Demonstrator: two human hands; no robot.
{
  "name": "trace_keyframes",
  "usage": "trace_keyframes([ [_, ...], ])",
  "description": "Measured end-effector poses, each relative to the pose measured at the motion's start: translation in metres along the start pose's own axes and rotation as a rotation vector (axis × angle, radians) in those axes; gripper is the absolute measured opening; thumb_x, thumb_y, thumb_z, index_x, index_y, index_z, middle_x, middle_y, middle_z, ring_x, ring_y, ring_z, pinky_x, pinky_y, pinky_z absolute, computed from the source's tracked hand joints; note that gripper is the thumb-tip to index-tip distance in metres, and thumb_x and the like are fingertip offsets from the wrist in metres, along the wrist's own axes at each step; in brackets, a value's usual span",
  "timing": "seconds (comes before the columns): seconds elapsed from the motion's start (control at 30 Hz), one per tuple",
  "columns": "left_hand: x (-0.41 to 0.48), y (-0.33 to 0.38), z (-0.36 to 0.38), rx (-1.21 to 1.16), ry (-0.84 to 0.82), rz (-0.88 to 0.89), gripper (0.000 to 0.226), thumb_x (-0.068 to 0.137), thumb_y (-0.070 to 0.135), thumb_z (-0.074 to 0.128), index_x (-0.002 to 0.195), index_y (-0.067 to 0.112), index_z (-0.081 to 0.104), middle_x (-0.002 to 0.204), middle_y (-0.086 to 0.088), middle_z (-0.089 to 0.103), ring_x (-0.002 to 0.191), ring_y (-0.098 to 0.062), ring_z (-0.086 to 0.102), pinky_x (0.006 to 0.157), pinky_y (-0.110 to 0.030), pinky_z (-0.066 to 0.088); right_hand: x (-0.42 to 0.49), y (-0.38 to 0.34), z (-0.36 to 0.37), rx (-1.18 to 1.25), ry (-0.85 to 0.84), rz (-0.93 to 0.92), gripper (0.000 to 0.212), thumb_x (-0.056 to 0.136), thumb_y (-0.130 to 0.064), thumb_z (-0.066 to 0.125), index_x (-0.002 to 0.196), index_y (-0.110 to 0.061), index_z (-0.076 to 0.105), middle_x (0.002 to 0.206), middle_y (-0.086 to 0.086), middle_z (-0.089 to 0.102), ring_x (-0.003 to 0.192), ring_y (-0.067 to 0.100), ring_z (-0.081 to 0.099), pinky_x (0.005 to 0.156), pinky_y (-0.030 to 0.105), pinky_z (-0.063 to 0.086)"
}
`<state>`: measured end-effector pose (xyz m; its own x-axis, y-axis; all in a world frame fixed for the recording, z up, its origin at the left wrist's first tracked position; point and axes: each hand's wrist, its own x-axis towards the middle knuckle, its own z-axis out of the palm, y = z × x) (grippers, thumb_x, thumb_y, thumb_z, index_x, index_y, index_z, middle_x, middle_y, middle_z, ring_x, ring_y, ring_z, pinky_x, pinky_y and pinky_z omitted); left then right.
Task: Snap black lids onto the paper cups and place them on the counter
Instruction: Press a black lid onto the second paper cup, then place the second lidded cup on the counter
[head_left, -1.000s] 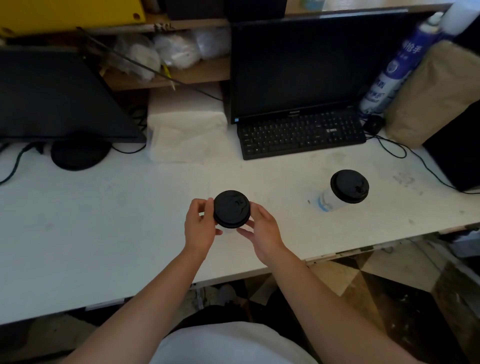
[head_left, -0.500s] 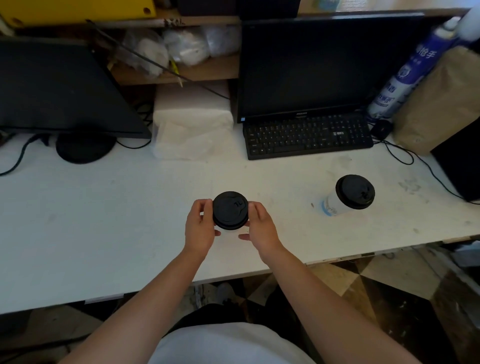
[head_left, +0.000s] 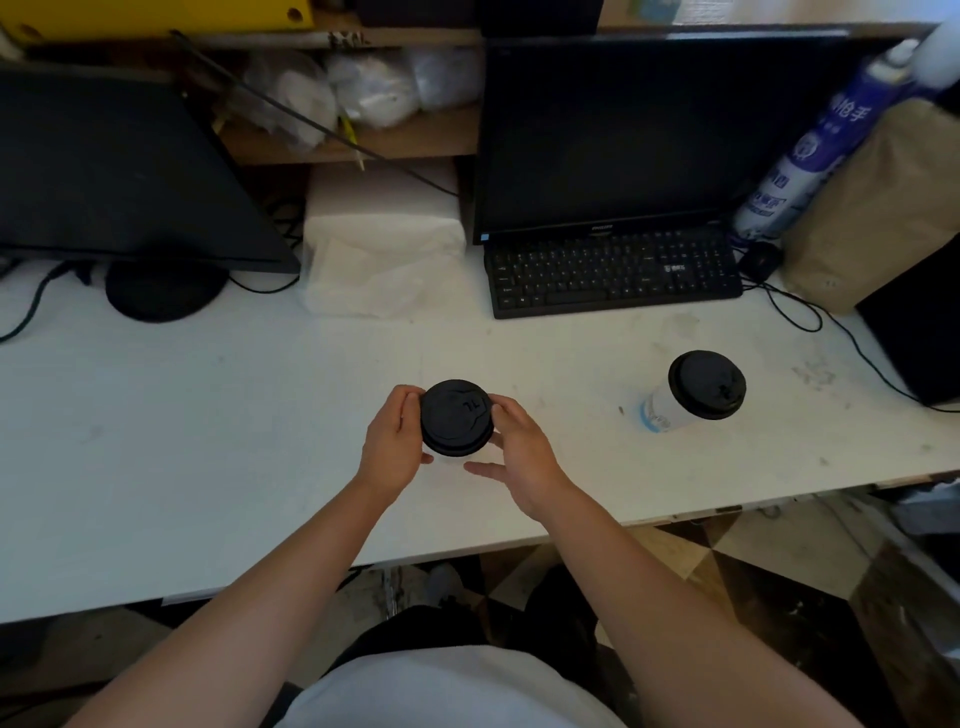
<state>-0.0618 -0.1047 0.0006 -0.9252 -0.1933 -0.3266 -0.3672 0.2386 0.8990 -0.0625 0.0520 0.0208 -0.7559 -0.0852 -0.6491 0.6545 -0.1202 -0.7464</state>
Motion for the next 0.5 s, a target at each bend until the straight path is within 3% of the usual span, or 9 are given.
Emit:
trace_keyframes([
  [0.07,-0.004,0.001,0.003,-0.136,-0.001,-0.136,0.033,0.109,0.025,0.032,0.108,0.012,0.063,0.104,0.004,0.065,0.1,-0.022,0.063,0.071,-0.041,0.062,-0.004,0.001,-0.002,0.043,-0.057,0.047,0.033,0.107,-0.036,0.043,0.132,-0.022,0.059,0.139,0.001,0.057,0.129,0.023,0.053,0.1,0.052,0.054],
  [0.17,-0.01,0.005,0.007,-0.294,0.018,-0.334,0.036,0.108,0.033,0.035,0.106,0.016,0.067,0.106,-0.001,0.068,0.098,-0.02,0.063,0.07,-0.037,0.059,-0.013,0.004,-0.008,-0.095,-0.164,0.047,0.042,0.102,-0.044,0.053,0.142,-0.031,0.052,0.145,-0.008,0.051,0.132,0.018,0.048,0.104,0.05,0.051],
  [0.33,-0.012,0.019,0.004,-0.432,-0.044,-0.544,0.027,0.101,0.029,0.044,0.089,0.018,0.065,0.093,-0.006,0.065,0.084,-0.025,0.058,0.065,-0.034,0.051,-0.02,0.01,-0.022,-0.478,-0.172,-0.184,0.075,0.087,-0.024,0.078,0.15,-0.034,0.039,0.147,-0.013,0.048,0.123,0.015,0.054,0.09,0.023,0.048],
  [0.5,-0.009,0.026,0.003,-0.498,-0.167,-0.653,0.02,0.095,0.024,0.052,0.079,0.018,0.063,0.077,-0.004,0.054,0.065,-0.022,0.048,0.051,-0.026,0.04,-0.017,0.013,-0.024,-0.534,-0.115,-0.203,0.083,0.08,-0.026,0.085,0.149,-0.031,0.041,0.14,-0.007,0.056,0.121,0.013,0.056,0.088,0.025,0.049],
])
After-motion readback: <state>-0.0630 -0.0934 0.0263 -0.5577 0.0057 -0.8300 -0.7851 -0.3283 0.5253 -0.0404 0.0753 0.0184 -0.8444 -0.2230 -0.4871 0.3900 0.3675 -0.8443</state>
